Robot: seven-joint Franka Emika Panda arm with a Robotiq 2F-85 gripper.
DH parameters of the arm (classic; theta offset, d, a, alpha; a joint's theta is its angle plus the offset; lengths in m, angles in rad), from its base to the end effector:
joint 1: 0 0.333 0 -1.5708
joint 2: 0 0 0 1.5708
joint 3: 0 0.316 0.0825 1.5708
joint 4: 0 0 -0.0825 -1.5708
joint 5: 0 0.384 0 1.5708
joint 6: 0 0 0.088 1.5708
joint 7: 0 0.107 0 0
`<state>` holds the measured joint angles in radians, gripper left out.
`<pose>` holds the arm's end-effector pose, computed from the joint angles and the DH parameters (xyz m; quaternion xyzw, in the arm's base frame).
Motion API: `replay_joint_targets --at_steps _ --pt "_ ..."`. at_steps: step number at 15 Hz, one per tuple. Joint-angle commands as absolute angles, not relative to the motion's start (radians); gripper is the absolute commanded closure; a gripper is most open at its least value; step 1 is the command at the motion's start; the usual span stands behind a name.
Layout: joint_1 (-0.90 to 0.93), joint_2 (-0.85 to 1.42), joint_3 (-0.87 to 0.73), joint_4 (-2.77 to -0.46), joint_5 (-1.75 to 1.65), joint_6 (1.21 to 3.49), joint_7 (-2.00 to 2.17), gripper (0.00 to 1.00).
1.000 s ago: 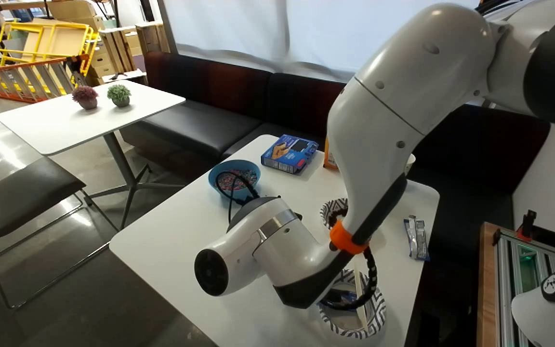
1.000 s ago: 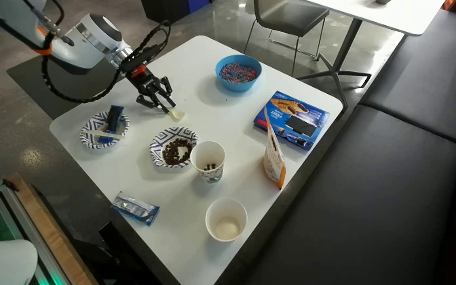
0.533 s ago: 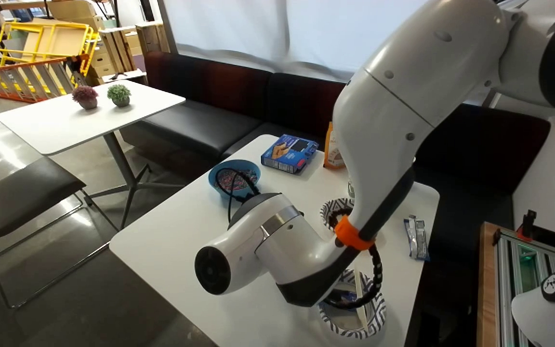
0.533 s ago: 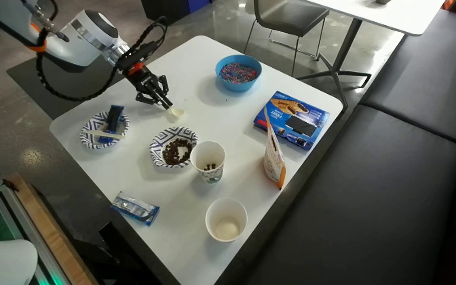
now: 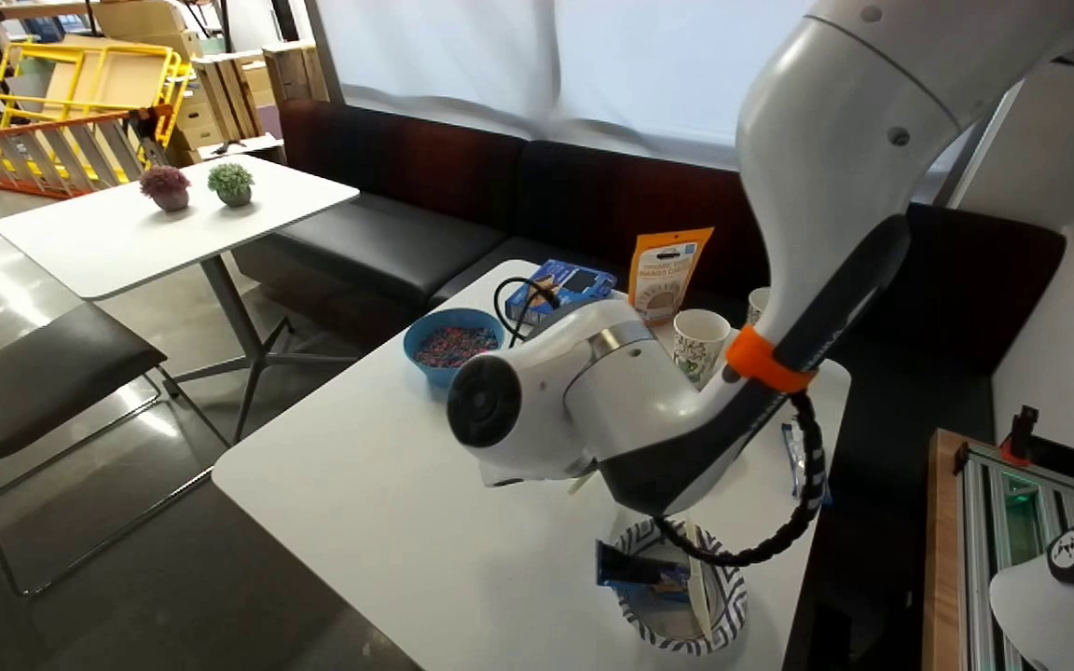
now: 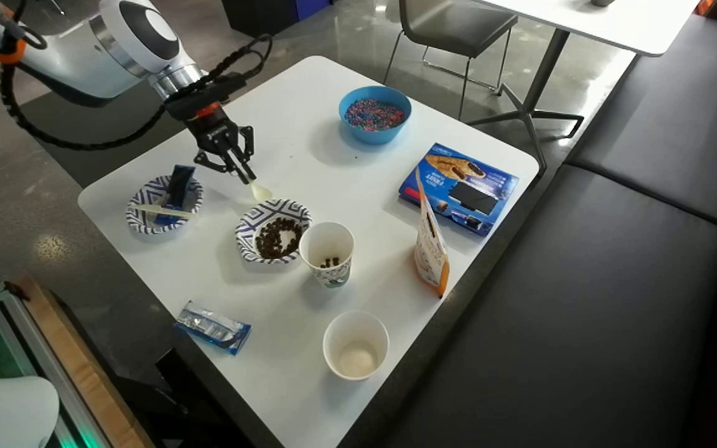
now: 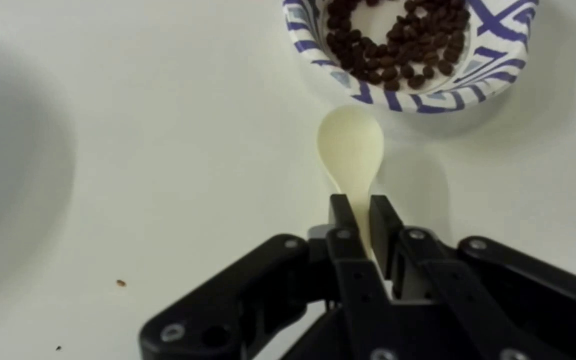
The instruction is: Use the spoon to put some of the brown objects into the cup
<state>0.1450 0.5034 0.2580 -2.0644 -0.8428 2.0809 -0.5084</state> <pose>0.5156 0.1823 0.1700 0.6940 0.6480 -0.2124 0.2311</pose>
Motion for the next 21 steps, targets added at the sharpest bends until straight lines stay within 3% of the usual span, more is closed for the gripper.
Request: replay_joint_targets --at_steps 1,8,19,20,21 --pt "0.070 0.344 0.244 -2.299 -0.778 2.307 -0.452 0.97" --pt "0.058 0.135 0.144 -2.523 -0.913 2.621 -0.374 0.97" --pt "0.034 -0.009 0.069 -2.642 -0.899 2.833 -0.436 0.97" --pt "0.040 0.025 0.084 -2.590 -0.912 2.804 -0.412 0.86" --pt "0.039 0.019 0.078 -2.602 -0.912 2.805 -0.415 0.86"
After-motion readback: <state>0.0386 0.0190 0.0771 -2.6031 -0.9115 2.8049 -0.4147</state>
